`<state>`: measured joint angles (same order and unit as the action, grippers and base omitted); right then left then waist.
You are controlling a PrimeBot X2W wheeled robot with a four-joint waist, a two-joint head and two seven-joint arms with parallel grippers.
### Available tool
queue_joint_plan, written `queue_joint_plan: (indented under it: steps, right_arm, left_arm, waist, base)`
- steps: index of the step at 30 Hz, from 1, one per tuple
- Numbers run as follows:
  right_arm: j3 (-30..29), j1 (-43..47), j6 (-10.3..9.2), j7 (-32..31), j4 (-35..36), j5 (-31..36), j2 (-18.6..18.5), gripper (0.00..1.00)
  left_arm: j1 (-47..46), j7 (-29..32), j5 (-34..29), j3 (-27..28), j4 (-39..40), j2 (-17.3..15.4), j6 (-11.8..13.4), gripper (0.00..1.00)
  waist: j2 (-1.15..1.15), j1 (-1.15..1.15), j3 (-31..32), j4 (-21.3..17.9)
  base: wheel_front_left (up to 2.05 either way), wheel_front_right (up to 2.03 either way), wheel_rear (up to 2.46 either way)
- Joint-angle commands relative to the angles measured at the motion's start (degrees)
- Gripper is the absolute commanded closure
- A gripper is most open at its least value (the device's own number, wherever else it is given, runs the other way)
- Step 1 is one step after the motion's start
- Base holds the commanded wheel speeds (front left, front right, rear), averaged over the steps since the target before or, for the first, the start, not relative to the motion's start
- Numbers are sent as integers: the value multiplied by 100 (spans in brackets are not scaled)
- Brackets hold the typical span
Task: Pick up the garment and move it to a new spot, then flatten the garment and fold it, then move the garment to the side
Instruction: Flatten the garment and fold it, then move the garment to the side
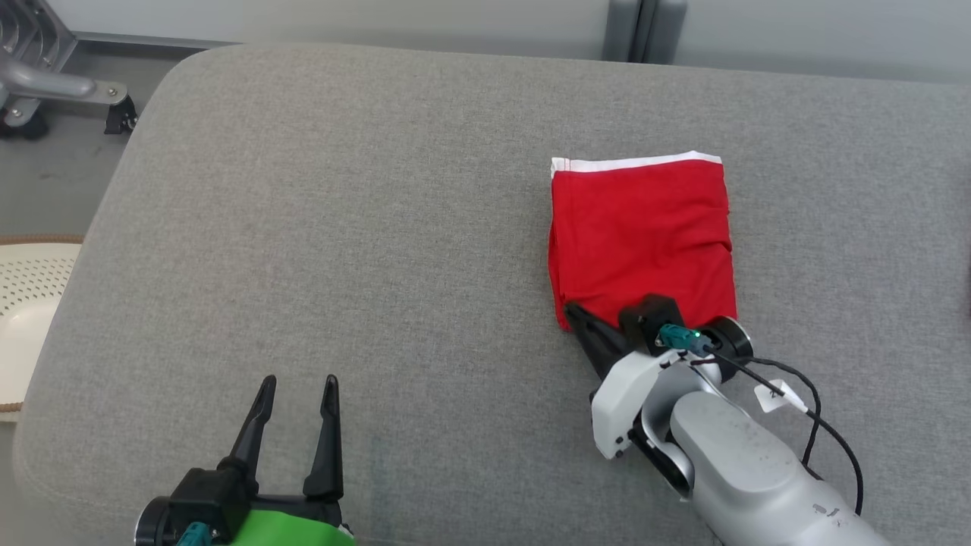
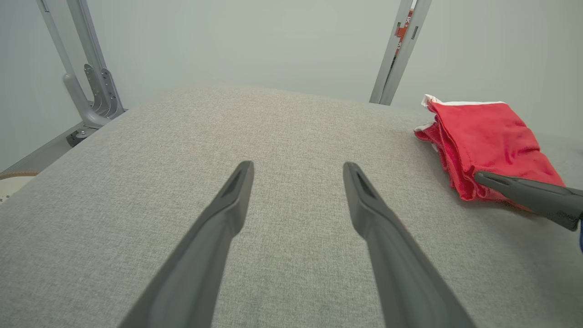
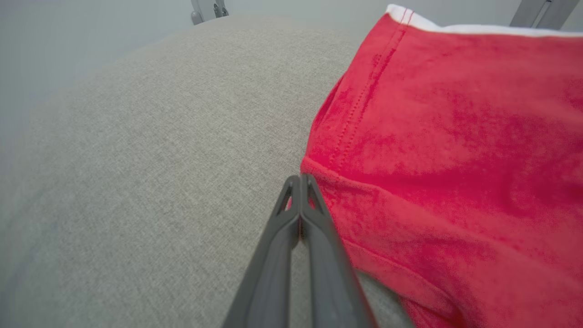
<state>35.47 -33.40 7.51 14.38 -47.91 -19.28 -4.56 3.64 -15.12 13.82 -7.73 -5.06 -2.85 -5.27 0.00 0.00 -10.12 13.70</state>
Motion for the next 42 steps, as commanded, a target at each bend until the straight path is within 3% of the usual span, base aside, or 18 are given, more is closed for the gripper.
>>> queue_joint_plan:
  steps: [1,7,13,15,16,17,21,27,33,42]
  right_arm:
    - [114,115,-5,-9,8,-103,0,100]
    - [141,395,-5,47,276,-511,-166,100]
    - [-831,1019,-5,79,1203,-589,-556,99]
    - [-1316,1407,-5,80,1638,-457,-652,56]
    - [-1552,1570,-5,78,1849,-378,-691,23]
    - [-1837,1754,-5,79,2115,-246,-750,0]
    - [-2832,2551,-5,79,2907,211,-738,0]
    - [-3675,3536,-5,80,3626,547,-498,0]
    - [-3919,4014,-5,81,3640,625,-322,0]
    - [-3873,3993,-5,81,3556,606,-282,0]
  left_arm:
    - [88,0,-49,16,-11,-10,27,0]
    - [259,-1,-192,112,-79,-10,4,0]
    - [498,0,-288,284,-65,-10,28,0]
    - [603,-1,-332,343,-63,-10,32,0]
    - [641,0,-340,369,-54,-11,32,0]
    - [665,0,-351,394,-43,-10,27,0]
    - [758,0,-441,480,-72,-10,-21,0]
    - [764,0,-418,514,-154,-10,-121,0]
    - [776,0,-449,445,-236,-11,-204,0]
    - [737,-1,-416,408,-244,-10,-227,0]
  waist:
    - [0,0,124,-70]
    - [0,0,543,-250]
    - [0,0,937,-442]
    - [0,0,1054,-501]
    - [0,0,1075,-524]
    - [0,0,1101,-545]
    - [0,0,1163,-551]
    - [0,0,1196,-524]
    - [0,0,1204,-589]
    - [0,0,1181,-666]
  base:
    - [0,0,0]
    - [0,0,0]
    - [0,0,0]
    - [0,0,0]
    - [0,0,0]
    - [0,0,0]
    - [0,0,0]
    - [0,0,0]
    - [0,0,0]
    - [0,0,0]
